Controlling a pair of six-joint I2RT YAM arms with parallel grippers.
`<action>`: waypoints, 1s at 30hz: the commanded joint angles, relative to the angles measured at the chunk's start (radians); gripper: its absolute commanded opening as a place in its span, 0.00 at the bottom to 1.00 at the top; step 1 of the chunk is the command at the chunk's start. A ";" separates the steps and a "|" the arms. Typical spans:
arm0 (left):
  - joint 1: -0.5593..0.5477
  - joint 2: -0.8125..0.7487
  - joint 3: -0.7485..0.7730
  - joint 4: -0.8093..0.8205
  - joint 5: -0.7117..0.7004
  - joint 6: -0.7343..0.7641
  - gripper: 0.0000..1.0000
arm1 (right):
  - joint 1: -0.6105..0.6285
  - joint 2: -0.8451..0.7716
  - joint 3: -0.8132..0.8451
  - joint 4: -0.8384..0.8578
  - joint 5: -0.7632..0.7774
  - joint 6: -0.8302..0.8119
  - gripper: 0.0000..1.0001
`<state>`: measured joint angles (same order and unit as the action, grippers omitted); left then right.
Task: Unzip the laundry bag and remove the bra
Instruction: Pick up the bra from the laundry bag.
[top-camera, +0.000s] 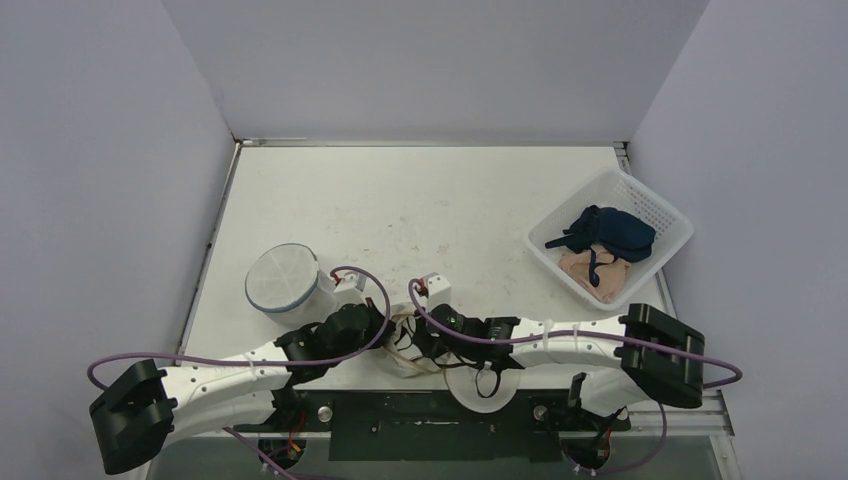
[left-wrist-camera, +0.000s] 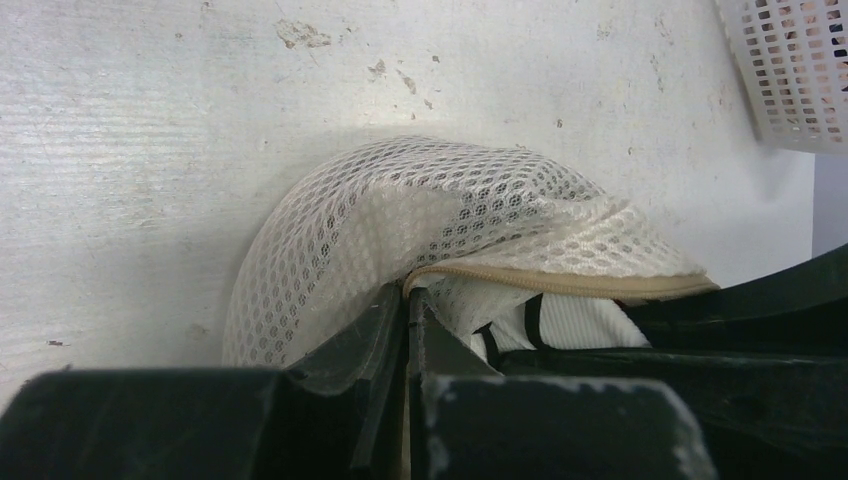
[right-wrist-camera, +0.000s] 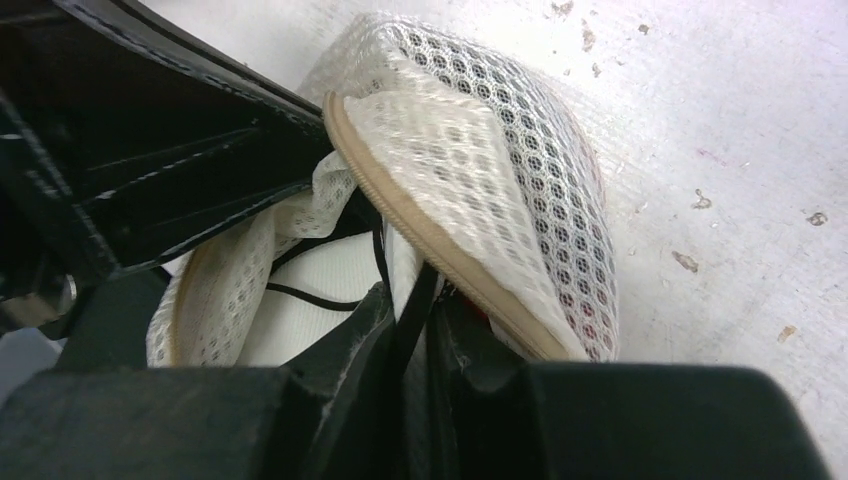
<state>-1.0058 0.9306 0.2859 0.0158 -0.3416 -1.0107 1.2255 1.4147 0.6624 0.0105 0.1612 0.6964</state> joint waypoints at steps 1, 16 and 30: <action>0.004 -0.011 0.009 0.033 0.016 -0.002 0.00 | 0.009 -0.121 -0.014 0.072 0.036 -0.019 0.05; 0.008 -0.104 0.077 -0.066 0.006 0.003 0.00 | 0.018 -0.436 -0.090 0.085 -0.035 -0.311 0.05; 0.031 0.007 0.335 -0.109 0.019 0.124 0.00 | 0.171 -0.330 -0.022 -0.032 0.157 -0.443 0.05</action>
<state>-0.9859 0.9062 0.5503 -0.0944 -0.3237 -0.9356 1.3525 1.0992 0.5987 -0.0696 0.2176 0.2943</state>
